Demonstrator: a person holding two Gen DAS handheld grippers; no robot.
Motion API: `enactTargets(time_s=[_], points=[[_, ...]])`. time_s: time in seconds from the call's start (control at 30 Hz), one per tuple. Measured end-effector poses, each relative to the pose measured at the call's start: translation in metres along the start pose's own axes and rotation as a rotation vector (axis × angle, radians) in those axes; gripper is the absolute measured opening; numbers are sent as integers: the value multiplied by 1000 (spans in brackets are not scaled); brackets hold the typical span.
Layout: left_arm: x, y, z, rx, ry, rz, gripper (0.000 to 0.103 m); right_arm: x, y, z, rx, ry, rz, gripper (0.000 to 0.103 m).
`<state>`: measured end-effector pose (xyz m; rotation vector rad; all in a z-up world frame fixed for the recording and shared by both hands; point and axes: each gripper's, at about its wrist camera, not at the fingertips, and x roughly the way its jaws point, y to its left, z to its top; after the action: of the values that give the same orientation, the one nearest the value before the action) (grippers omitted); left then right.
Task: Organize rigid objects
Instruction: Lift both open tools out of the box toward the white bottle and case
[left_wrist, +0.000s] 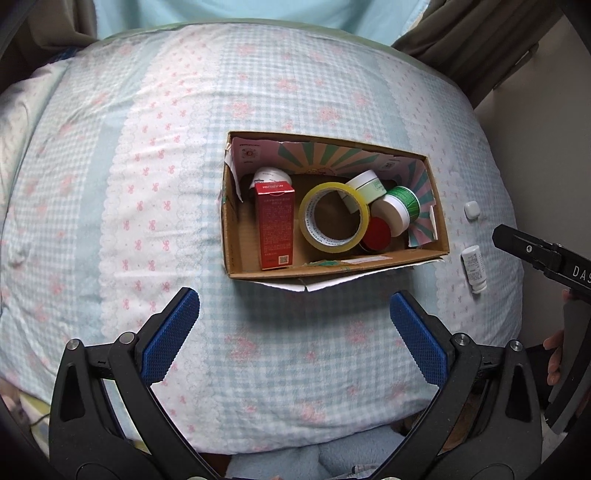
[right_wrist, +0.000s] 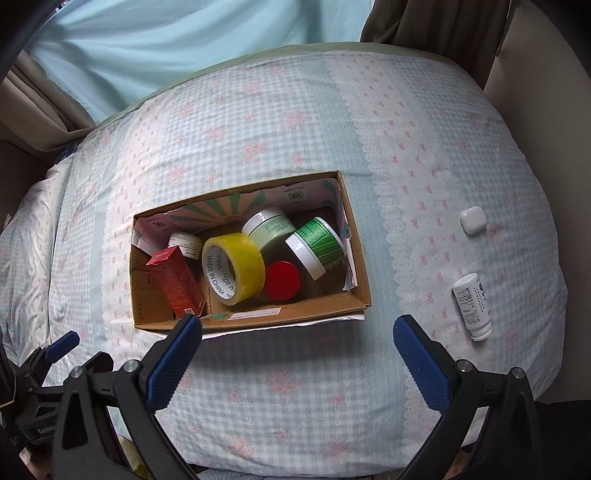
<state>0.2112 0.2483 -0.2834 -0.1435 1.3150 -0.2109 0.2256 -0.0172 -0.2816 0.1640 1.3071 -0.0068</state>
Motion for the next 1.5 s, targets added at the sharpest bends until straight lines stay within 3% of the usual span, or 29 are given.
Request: enactTargets(time_s=[0.37, 0.63, 0.77, 0.93, 1.13, 1.33, 1.5], points=[[-46, -64, -21, 63, -82, -47, 103, -75, -29, -29, -26, -129, -53, 103], [-54, -130, -46, 83, -116, -5, 103, -101, -98, -39, -45, -182, -63, 103], [-50, -170, -60, 23, -150, 21, 103, -100, -149, -36, -106, -196, -21, 103], [-28, -231, -79, -90, -148, 37, 103, -92, -211, -20, -258, -202, 29, 103], [16, -306, -87, -152, -80, 11, 103, -79, -267, 10, -477, -203, 48, 103], [73, -363, -81, -161, 11, -9, 103, -45, -302, 35, -669, -176, 71, 103], [127, -387, -66, -167, 70, -1, 103, -1, -315, 52, -849, -126, 76, 103]])
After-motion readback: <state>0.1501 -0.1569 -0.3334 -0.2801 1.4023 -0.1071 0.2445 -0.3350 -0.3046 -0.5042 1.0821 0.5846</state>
